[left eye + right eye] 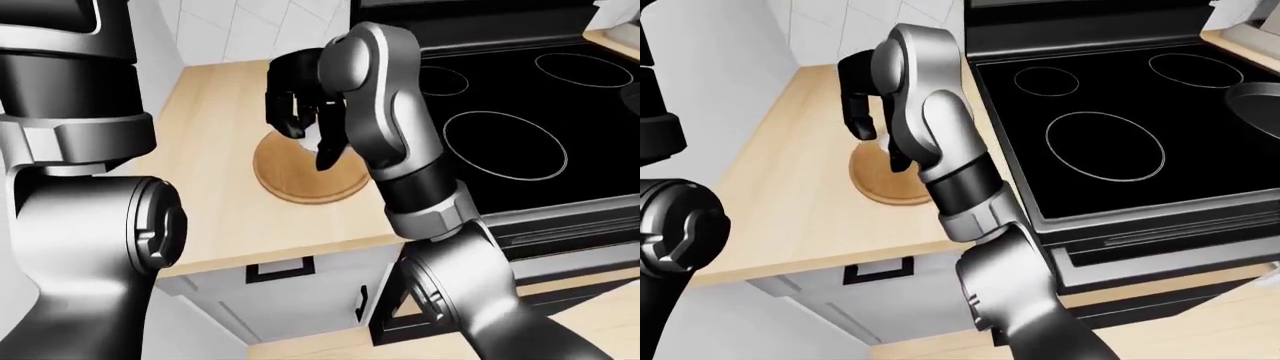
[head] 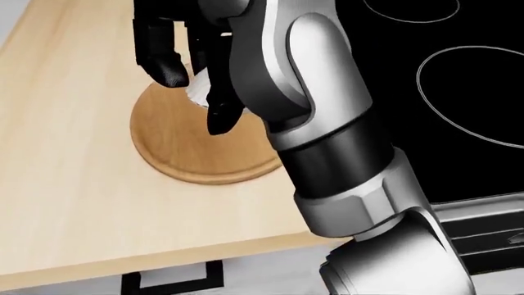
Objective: Pick the scallop from the pan and place it on the plate.
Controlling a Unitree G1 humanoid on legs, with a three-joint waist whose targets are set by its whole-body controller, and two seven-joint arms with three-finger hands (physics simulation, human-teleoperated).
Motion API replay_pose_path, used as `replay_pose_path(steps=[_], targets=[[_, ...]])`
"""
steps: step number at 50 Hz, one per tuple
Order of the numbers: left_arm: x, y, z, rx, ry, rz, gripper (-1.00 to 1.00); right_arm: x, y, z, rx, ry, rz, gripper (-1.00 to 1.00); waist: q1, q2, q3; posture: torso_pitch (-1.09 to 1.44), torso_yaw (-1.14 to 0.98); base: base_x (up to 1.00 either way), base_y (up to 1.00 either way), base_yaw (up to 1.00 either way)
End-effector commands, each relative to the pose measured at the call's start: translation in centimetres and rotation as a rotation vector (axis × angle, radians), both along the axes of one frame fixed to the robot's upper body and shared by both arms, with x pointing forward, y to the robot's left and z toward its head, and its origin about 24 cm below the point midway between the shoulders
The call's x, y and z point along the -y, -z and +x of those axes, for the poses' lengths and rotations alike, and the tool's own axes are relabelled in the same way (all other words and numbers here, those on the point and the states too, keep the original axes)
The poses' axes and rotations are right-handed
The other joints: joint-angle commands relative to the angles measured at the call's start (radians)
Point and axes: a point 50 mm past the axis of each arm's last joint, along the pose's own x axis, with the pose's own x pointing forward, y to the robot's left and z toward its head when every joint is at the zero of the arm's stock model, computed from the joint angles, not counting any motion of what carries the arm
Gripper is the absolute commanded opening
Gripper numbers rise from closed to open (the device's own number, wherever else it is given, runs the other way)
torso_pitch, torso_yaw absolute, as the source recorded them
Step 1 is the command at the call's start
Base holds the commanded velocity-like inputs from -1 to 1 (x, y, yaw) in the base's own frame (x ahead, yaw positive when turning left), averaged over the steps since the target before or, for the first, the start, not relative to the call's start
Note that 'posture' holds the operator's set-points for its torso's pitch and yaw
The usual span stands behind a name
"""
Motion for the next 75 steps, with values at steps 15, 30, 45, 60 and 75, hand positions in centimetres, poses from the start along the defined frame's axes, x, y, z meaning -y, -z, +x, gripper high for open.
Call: replay_pose_path(steps=[15,30,45,60,75], targets=[[-0.1,-1.8,-1.1,0.094,-0.002,0.006,1.00,-0.2,-1.1,0.2,0.114,0.009,0.023,-1.00,-0.001,0.005,-0.040,0.00,0.00,0.00,0.00,0.00],[-0.1,-1.9,-1.2,0.096,-0.003,0.007,1.00,-0.2,-0.2,0.9,0.151,0.028,0.015,-1.00,-0.002,0.005,-0.040,0.00,0.00,0.00,0.00,0.00],[-0.2,-1.8,-1.2,0.095,-0.003,0.007,1.00,-0.1,0.7,1.6,0.223,0.052,-0.036,-1.00,-0.001,0.004,-0.041,0.00,0.00,0.00,0.00,0.00],[-0.4,-1.6,-1.1,0.092,-0.006,0.005,1.00,-0.8,1.2,1.7,0.221,0.035,-0.017,-1.00,0.001,0.004,-0.041,0.00,0.00,0.00,0.00,0.00],[-0.3,-1.7,-1.1,0.093,-0.005,0.007,1.00,-0.5,1.7,2.1,0.214,0.053,-0.033,1.00,0.005,0.001,-0.042,0.00,0.00,0.00,0.00,0.00]])
